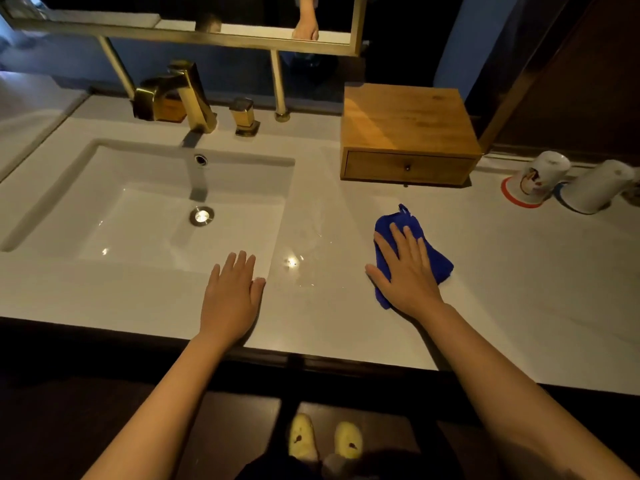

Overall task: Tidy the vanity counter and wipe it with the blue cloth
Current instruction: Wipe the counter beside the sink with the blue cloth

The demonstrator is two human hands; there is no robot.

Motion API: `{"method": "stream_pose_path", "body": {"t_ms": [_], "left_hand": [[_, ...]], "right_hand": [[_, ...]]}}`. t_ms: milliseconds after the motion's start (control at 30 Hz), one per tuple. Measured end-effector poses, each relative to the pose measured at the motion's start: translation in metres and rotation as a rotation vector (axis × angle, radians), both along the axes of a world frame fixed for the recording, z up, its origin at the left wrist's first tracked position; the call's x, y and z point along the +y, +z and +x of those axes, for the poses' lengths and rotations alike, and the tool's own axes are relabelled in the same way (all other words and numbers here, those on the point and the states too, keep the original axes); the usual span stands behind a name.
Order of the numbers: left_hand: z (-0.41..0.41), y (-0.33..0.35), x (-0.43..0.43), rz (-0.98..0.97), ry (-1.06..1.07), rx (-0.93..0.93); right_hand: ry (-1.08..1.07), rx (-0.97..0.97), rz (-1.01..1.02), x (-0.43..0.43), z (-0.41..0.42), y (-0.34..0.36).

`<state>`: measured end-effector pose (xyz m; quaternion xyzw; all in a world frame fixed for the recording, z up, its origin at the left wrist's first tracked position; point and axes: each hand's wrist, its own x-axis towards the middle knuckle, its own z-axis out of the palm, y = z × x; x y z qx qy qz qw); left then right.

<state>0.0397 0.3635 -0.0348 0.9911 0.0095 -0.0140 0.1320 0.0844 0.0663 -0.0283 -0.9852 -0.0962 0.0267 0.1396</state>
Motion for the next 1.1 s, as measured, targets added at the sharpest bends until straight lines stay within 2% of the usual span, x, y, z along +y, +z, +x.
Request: {"method": "stream_pose_path", "body": {"t_ms": [100,233,333,500,1100], "left_hand": [[-0.002,-0.003,-0.001,0.030,0.005,-0.016],[-0.003,-0.005,-0.003,0.071,0.034,-0.021],[-0.005,-0.007,-0.006,0.099,0.099,-0.013],[-0.004,-0.010,-0.006,0.060,0.149,0.006],[-0.004,-0.008,-0.005,0.042,0.139,0.029]], "right_hand": [[-0.112,-0.003,-0.069,0.012,0.017,-0.009],[-0.352,-0.033,-0.086,0.036,0.037,-0.012],[-0.444,-0.025,-0.087,0.049,0.050,-0.012],[-0.331,0.000,-0.145,0.064,0.072,-0.012],[-0.024,-0.007,-0.073,0.143,0.120,-0.012]]}}
